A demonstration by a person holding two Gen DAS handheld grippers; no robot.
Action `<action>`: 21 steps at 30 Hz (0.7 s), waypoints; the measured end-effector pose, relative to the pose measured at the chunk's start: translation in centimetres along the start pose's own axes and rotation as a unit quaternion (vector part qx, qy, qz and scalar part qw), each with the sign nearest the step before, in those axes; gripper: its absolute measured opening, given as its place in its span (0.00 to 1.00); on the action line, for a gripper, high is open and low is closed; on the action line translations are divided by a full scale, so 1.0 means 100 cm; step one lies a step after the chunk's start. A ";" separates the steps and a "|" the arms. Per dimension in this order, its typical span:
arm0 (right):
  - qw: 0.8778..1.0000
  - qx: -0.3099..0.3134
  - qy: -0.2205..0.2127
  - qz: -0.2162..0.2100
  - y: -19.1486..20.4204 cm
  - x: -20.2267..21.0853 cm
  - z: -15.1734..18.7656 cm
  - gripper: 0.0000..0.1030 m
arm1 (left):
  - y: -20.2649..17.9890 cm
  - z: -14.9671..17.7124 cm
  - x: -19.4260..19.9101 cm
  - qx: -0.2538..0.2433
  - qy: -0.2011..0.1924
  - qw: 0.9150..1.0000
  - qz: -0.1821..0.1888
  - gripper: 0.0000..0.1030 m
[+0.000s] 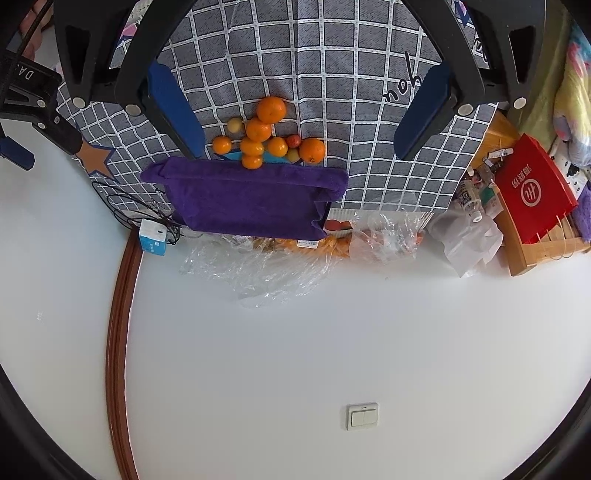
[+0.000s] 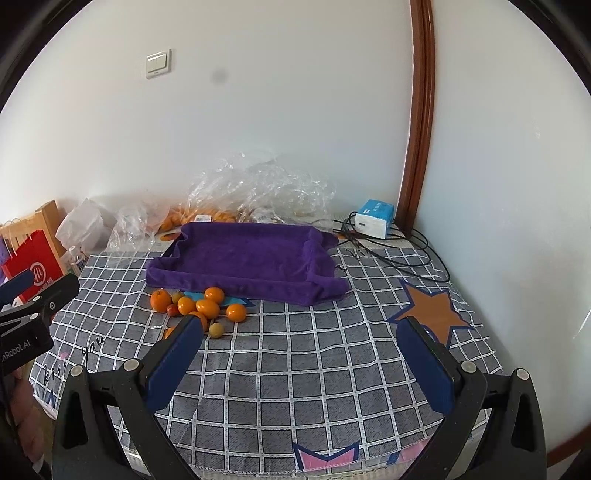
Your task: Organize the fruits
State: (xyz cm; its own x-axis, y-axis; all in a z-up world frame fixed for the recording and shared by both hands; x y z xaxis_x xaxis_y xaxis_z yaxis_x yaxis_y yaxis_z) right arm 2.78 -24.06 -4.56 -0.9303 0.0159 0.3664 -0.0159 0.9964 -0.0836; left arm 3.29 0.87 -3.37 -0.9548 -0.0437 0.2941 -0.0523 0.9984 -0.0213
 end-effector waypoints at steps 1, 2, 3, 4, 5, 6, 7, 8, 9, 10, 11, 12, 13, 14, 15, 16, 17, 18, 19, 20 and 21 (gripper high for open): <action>1.000 0.000 0.001 0.000 0.000 0.000 0.000 1.00 | 0.000 0.000 0.000 0.001 0.000 1.000 0.000 1.00; 1.000 -0.001 0.000 0.000 0.000 0.000 0.000 1.00 | 0.000 0.000 0.001 0.000 0.000 1.000 0.000 1.00; 1.000 -0.003 -0.002 -0.001 0.000 0.000 0.000 1.00 | 0.000 0.000 0.001 -0.001 -0.001 1.000 0.000 1.00; 1.000 -0.004 -0.002 -0.002 0.000 0.001 0.000 1.00 | 0.000 0.000 0.001 -0.002 -0.003 1.000 0.000 1.00; 1.000 -0.004 -0.002 -0.002 0.000 0.001 0.000 1.00 | 0.001 0.000 0.001 -0.003 -0.003 1.000 0.000 1.00; 1.000 -0.003 -0.002 -0.002 0.000 0.001 0.000 1.00 | 0.000 0.001 0.001 -0.002 -0.003 1.000 0.000 1.00; 1.000 -0.002 -0.002 -0.001 0.000 0.001 0.001 1.00 | 0.000 0.001 0.002 -0.002 -0.003 1.000 0.000 1.00; 1.000 -0.001 -0.002 -0.002 0.000 0.001 0.001 1.00 | 0.000 0.001 0.002 -0.001 -0.003 1.000 0.001 1.00; 1.000 -0.001 -0.002 -0.002 0.001 0.001 0.001 1.00 | -0.001 0.002 0.002 -0.001 -0.003 1.000 0.001 1.00; 1.000 -0.001 -0.002 -0.003 0.001 0.001 0.001 1.00 | -0.002 0.002 0.001 -0.003 -0.002 1.000 0.000 1.00; 1.000 -0.002 -0.003 -0.003 0.002 0.001 0.000 1.00 | -0.002 0.003 0.001 -0.004 -0.001 1.000 -0.001 1.00; 1.000 -0.003 -0.002 -0.003 0.002 0.001 0.001 1.00 | -0.002 0.003 0.001 -0.005 -0.001 1.000 -0.001 1.00; 1.000 -0.003 -0.002 -0.003 0.002 0.000 0.001 1.00 | -0.002 0.003 0.001 -0.005 0.000 1.000 -0.001 1.00; 1.000 -0.002 -0.001 -0.004 0.002 0.000 0.001 1.00 | -0.001 0.002 0.000 -0.004 0.000 1.000 -0.001 1.00; 1.000 -0.002 -0.001 -0.004 0.003 0.000 0.001 1.00 | -0.001 0.003 0.000 -0.004 0.001 1.000 -0.001 1.00; 1.000 -0.001 -0.001 -0.004 0.003 0.000 0.001 1.00 | -0.001 0.002 0.000 -0.004 0.001 1.000 -0.001 1.00; 1.000 -0.002 -0.002 -0.004 0.003 0.000 0.001 1.00 | -0.001 0.002 0.000 -0.004 0.000 1.000 -0.001 1.00; 1.000 -0.002 -0.002 -0.005 0.003 0.000 0.001 1.00 | -0.001 0.002 0.000 -0.003 0.001 1.000 0.000 1.00; 1.000 -0.002 -0.003 -0.005 0.003 0.000 0.001 1.00 | -0.001 0.002 0.000 -0.003 0.001 1.000 0.001 1.00; 1.000 -0.001 -0.002 -0.005 0.003 0.000 0.001 1.00 | -0.001 0.002 0.000 -0.003 0.001 1.000 0.001 1.00; 1.000 0.000 -0.002 -0.004 0.004 0.000 0.002 1.00 | 0.000 0.002 -0.001 -0.003 0.002 1.000 0.000 1.00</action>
State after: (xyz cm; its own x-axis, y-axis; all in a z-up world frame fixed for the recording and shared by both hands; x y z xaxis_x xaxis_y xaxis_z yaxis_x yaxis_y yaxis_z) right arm 2.67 -23.69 -4.73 -0.9316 0.0070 0.3635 -0.0242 0.9964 -0.0813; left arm 3.30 0.87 -3.54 -0.9538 -0.0435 0.2973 -0.0506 0.9986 -0.0164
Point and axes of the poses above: each gripper's, at about its wrist camera, not at the fingertips, and x roughly against the way its jaws point, y to its left, z to its underside, the point moved 4 cm from there along -x, roughly the way its jaws point, and after that the axes turned 14 degrees about -y, right-handed, at the moved point
